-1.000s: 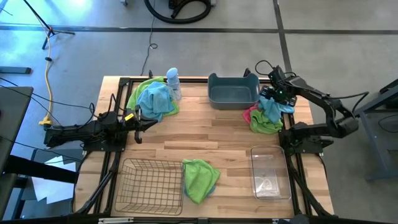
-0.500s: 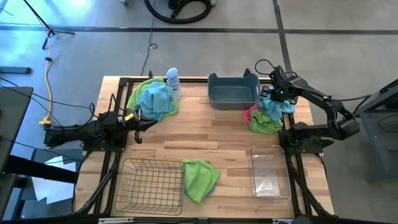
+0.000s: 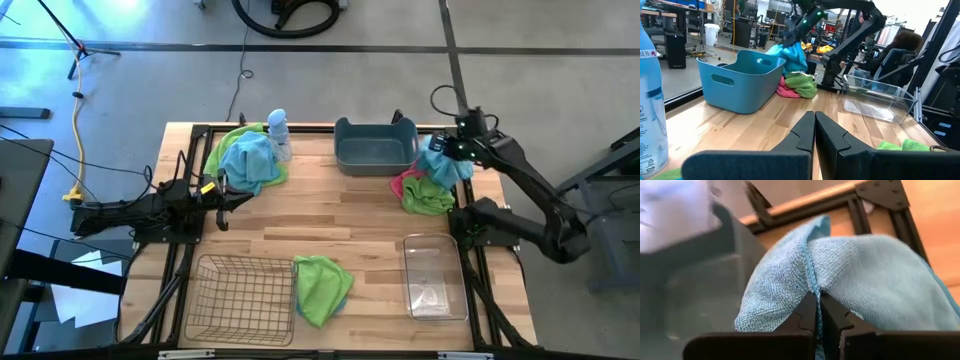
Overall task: Sort microfiber towel by color & place in baskets
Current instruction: Put the top right blue towel into the transparent bin
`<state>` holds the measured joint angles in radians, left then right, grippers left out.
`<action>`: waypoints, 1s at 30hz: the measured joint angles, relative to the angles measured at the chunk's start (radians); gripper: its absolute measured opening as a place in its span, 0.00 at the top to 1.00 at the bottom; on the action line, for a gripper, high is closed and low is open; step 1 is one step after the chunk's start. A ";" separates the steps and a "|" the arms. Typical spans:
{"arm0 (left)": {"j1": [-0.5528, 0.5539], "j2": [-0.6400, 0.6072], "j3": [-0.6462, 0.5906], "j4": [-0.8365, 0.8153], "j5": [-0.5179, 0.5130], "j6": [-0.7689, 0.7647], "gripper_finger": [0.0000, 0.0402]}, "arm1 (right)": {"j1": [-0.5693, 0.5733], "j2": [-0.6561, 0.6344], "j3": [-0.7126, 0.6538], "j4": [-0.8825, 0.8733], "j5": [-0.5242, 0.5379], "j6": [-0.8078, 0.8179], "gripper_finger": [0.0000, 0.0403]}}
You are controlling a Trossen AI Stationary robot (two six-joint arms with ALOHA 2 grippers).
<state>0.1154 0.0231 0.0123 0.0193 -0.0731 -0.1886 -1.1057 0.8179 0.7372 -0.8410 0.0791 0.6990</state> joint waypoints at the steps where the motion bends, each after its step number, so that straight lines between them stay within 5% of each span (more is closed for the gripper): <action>1: 0.000 0.000 0.000 0.000 0.000 0.000 1.00 | 0.000 -0.025 0.000 0.008 -0.008 0.004 1.00; 9: 0.000 0.000 0.000 0.000 0.000 0.000 1.00 | 0.000 -0.152 0.001 0.252 -0.163 0.062 1.00; 20: 0.000 0.000 0.000 0.000 0.000 0.000 1.00 | 0.000 -0.155 0.002 0.710 -0.387 0.185 1.00; 30: 0.000 0.000 0.000 0.000 0.000 0.000 1.00 | 0.084 -0.099 0.002 0.845 -0.456 0.217 1.00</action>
<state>0.1153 0.0234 0.0121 0.0196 -0.0727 -0.1889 -1.0222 0.7186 0.7391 0.0037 -0.3766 0.9162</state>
